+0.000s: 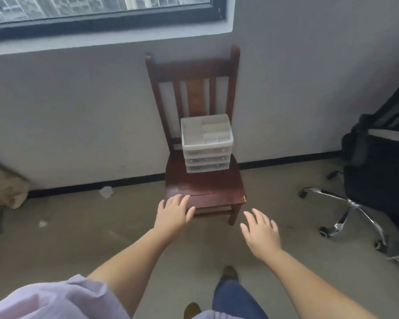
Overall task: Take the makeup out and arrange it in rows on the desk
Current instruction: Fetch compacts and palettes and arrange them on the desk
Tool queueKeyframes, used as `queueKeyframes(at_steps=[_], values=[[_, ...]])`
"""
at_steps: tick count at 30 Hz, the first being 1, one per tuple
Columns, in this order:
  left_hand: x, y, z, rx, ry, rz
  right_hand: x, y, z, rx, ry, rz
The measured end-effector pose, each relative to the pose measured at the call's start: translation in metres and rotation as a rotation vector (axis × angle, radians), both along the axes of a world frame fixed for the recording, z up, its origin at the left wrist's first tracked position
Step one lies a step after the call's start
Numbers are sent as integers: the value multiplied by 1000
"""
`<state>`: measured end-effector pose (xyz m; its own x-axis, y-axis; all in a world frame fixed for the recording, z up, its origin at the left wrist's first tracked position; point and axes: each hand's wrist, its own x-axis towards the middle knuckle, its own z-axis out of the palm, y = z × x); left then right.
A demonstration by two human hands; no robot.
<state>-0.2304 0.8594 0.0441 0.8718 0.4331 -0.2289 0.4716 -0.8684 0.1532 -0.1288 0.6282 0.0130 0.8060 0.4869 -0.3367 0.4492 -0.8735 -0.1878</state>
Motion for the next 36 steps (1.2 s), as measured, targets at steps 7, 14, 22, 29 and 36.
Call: queueKeyframes(at_steps=[7,14,22,29,36], values=[[103,54,-29,-78,-3,51,107,84,-29,18,107,5],[198,110,-57,-69,-39,22,194,194,-60,326,464,-306],[247,149,-115,-21,68,-84,250,274,-111,891,1014,-1140],[248,158,-128,-6,25,-130,266,306,-124,1097,1246,-1505],[252,153,-126,-20,78,-98,251,298,-131,1179,1149,-1469]])
